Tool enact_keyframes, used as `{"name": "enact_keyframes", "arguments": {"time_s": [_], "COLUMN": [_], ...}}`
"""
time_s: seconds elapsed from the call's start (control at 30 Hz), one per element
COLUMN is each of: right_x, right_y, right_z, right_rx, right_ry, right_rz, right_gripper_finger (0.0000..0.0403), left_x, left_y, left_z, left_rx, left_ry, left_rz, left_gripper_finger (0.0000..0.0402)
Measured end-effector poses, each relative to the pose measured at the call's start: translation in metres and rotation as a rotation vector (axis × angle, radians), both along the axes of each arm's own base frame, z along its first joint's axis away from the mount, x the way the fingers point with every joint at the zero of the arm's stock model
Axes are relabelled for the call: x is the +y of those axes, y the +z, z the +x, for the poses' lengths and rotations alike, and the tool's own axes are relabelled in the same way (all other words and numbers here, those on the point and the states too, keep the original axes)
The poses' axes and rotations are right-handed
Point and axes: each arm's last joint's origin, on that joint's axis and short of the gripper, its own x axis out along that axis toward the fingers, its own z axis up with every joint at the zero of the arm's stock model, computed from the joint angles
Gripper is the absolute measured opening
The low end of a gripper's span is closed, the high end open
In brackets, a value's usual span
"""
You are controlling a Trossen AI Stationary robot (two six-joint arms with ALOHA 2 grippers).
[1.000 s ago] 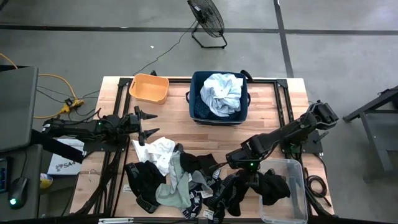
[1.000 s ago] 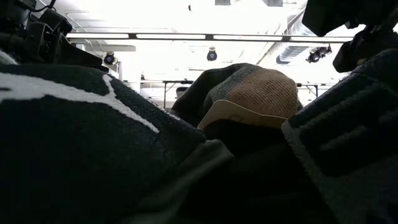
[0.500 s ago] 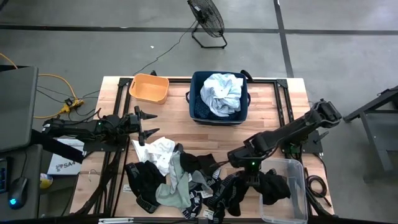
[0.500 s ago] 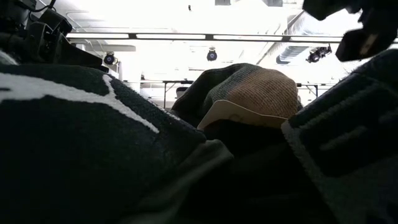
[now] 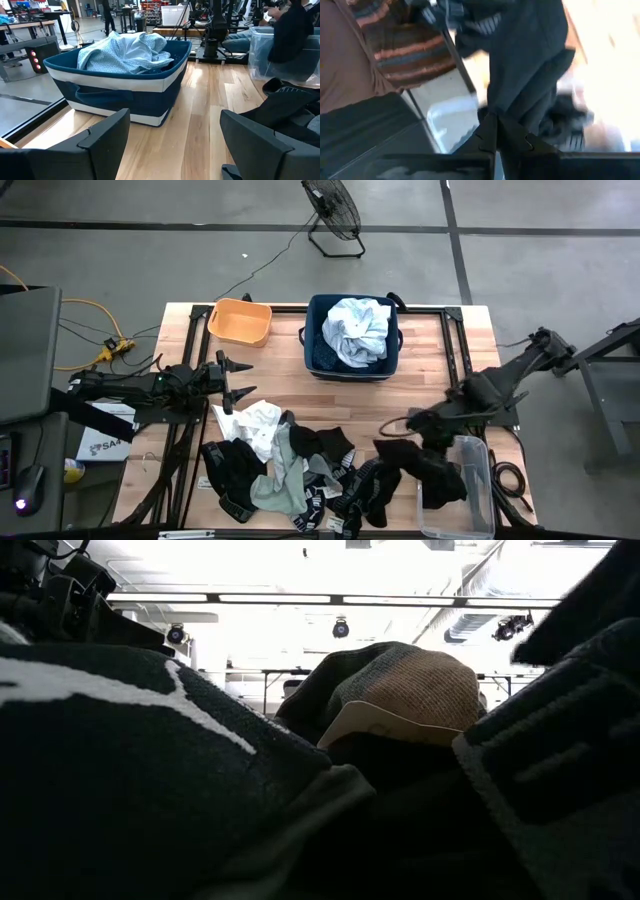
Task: Pick & Place Cloths
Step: Put the black boxer shorts into the transparent bin
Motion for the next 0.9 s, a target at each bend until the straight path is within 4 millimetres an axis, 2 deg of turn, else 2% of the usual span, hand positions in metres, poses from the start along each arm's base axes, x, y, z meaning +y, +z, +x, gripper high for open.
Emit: {"name": "enact_keyframes", "arguments": {"time_s": [0.23,0.43,0.67,0.9], "right_x": [0.018,0.037,0.062,0.086], "right_y": [0.007,0.002,-0.013,-0.038], "right_z": [-0.044,-0.069,-0.073,-0.061], "right_rx": [0.209,0.369,0.455,0.524], "right_ry": [-0.085,-0.126,-0.133,-0.105], "right_rz": [0.021,-0.022,-0.104,-0.179], "right_gripper_finger": [0.0002,0.0002,0.0002,0.0002], "left_x": [0.000,0.000,0.000,0.000], "left_y": [0.000,0.000,0.000,0.000], "left_z": [0.000,0.000,0.000,0.000], "left_rx": [0.000,0.000,0.000,0.000], "left_ry": [0.000,0.000,0.000,0.000], "left_rz": [0.000,0.000,0.000,0.000], "left_gripper_finger": [0.0305,0.0305,0.0305,0.0305]}}
